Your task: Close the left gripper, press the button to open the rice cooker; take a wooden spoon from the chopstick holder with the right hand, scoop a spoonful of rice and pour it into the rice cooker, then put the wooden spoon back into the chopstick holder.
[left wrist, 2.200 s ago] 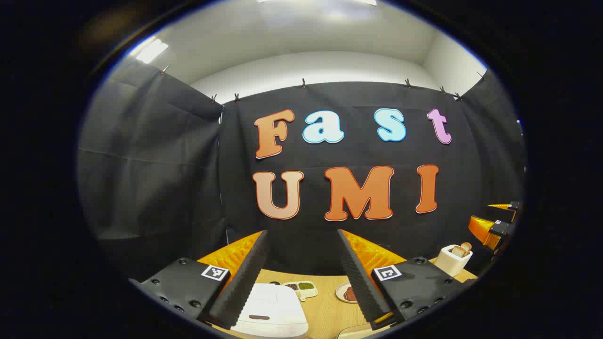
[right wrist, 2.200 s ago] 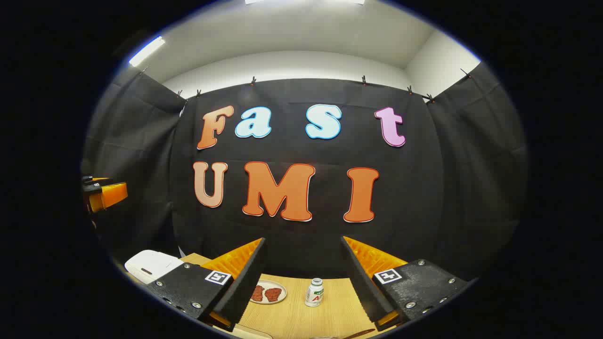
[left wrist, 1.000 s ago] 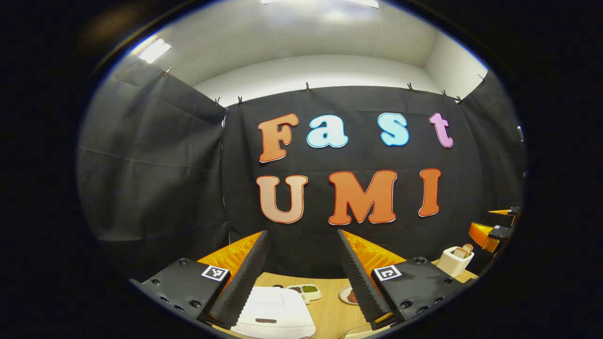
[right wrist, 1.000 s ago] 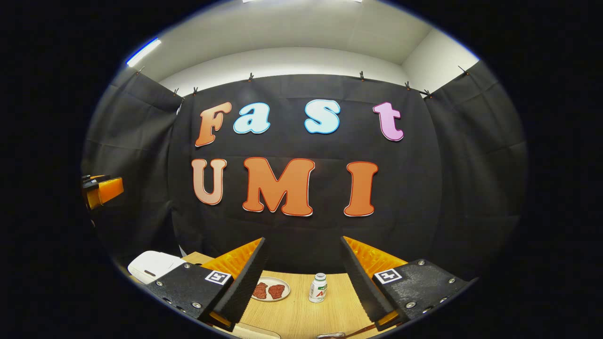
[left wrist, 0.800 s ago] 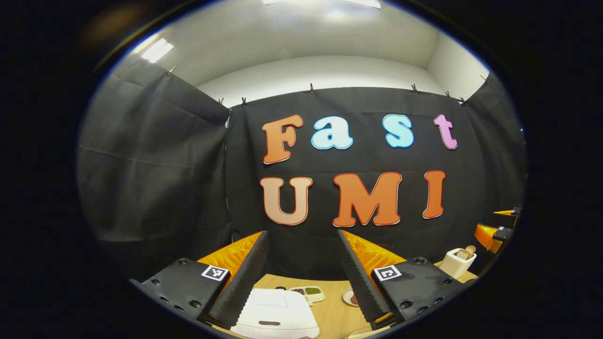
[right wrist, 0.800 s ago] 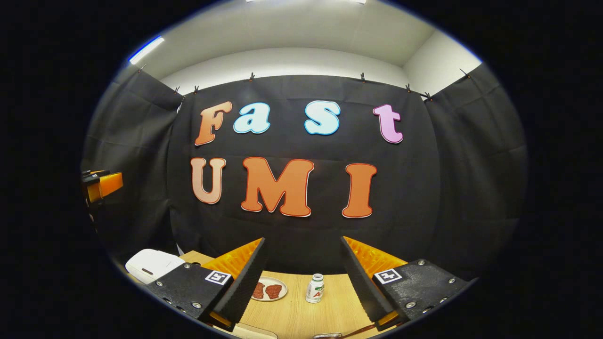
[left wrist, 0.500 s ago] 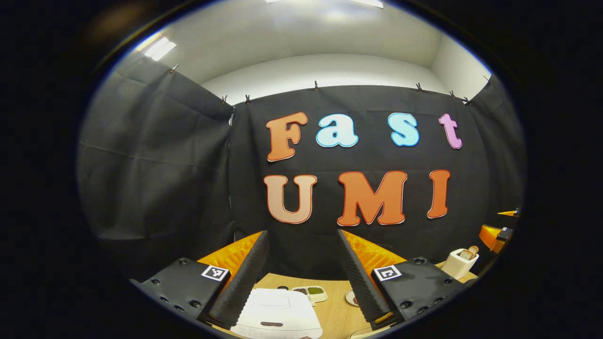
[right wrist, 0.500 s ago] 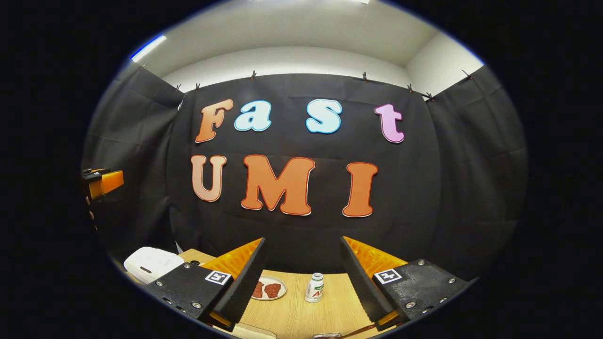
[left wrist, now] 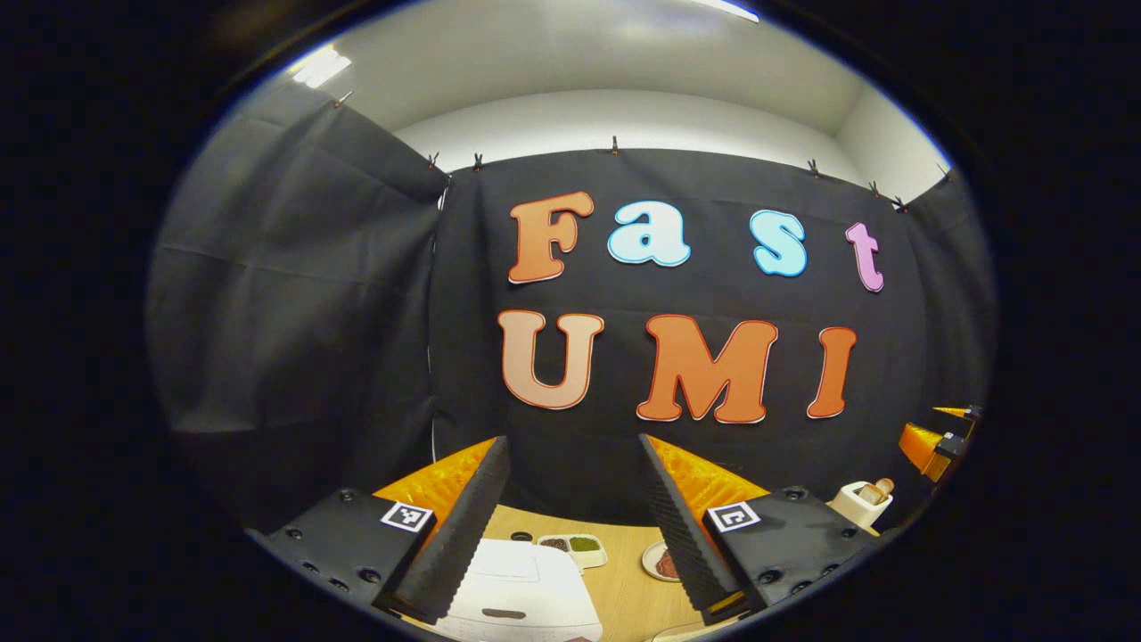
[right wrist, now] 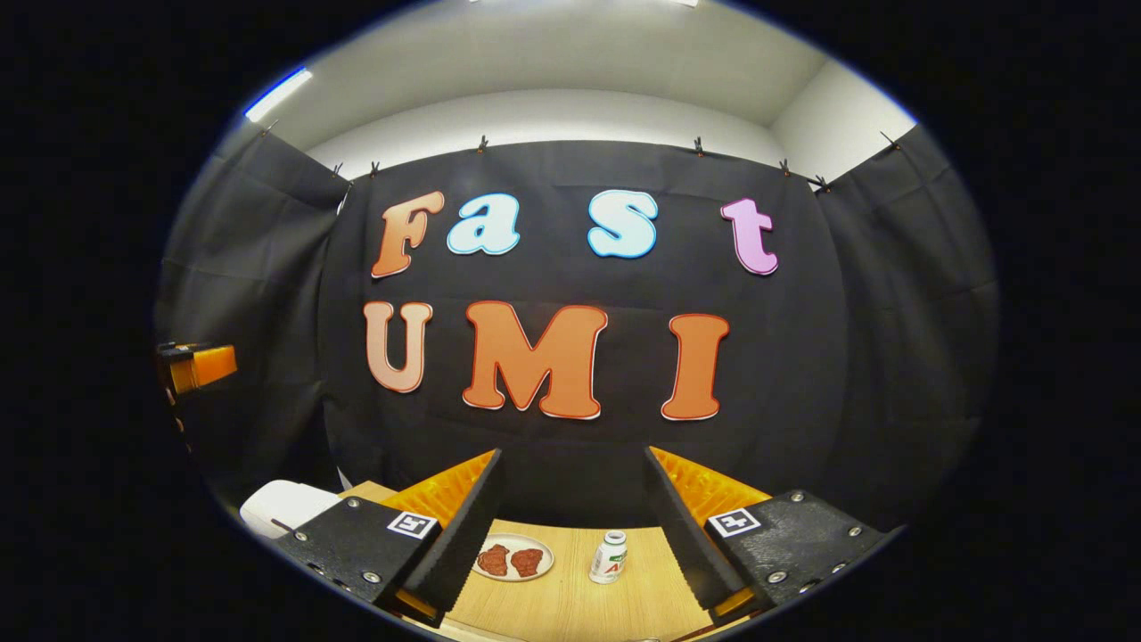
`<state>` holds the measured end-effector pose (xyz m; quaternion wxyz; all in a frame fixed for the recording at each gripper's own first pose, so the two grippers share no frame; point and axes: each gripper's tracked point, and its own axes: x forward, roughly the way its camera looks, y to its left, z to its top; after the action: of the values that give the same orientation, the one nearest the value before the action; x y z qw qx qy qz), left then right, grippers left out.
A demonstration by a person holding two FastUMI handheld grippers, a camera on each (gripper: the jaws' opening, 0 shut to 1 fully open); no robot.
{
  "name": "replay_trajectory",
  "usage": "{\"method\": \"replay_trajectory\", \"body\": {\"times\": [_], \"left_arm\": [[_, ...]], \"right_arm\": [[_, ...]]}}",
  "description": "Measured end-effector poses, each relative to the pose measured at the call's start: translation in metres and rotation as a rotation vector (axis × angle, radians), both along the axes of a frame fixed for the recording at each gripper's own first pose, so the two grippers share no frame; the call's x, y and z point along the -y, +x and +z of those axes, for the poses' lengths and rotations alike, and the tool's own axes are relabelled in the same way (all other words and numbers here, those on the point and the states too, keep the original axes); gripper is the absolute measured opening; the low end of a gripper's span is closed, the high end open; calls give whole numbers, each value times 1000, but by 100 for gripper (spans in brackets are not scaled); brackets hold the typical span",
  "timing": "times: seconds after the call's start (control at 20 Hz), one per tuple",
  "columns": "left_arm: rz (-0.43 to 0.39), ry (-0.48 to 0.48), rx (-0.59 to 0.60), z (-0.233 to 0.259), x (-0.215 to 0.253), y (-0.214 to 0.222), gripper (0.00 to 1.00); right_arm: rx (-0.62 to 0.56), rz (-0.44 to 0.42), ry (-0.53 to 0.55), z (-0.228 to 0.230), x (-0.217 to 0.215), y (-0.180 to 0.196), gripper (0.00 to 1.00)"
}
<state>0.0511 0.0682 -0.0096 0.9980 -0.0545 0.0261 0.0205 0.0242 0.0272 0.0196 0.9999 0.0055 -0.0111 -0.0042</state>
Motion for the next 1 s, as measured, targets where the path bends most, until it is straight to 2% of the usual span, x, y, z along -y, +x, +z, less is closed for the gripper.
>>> {"method": "replay_trajectory", "body": {"times": [0.1, 0.15, 0.25, 0.5, 0.6, 0.65, 0.75, 0.8, 0.85, 0.9, 0.95, 1.0], "left_arm": [[10, 38, -21, -6, -10, 0, 97], [11, 56, -37, -11, -11, 1, 96], [14, 77, -94, -29, -16, 6, 97], [37, 122, -183, -61, -34, 17, 97], [50, 135, -217, -75, -39, 19, 79], [57, 140, -233, -82, -41, 23, 78], [72, 148, -270, -96, -49, 20, 52], [57, 142, -291, -103, -46, 21, 32], [89, 156, -306, -109, -53, 18, 29], [118, 144, -323, -114, -63, 12, 18], [104, 124, -354, -130, -65, 24, 7], [95, 98, -389, -135, -59, 20, 5]], "right_arm": [[27, -1, 5, 4, 0, -1, 95], [19, -5, -5, -1, 1, 0, 93], [4, -23, -27, -7, 9, 0, 96], [-19, -78, -21, -16, 33, -7, 95], [-27, -104, -25, -21, 43, -10, 94], [-29, -115, -29, -22, 48, -11, 94], [-33, -135, -33, -23, 55, -13, 94], [-31, -139, -32, -22, 56, -15, 95], [-28, -143, -30, -21, 58, -16, 96], [-29, -141, -31, -22, 57, -17, 95], [-29, -145, -35, -22, 58, -19, 95], [-29, -147, -37, -22, 61, -21, 95]]}}
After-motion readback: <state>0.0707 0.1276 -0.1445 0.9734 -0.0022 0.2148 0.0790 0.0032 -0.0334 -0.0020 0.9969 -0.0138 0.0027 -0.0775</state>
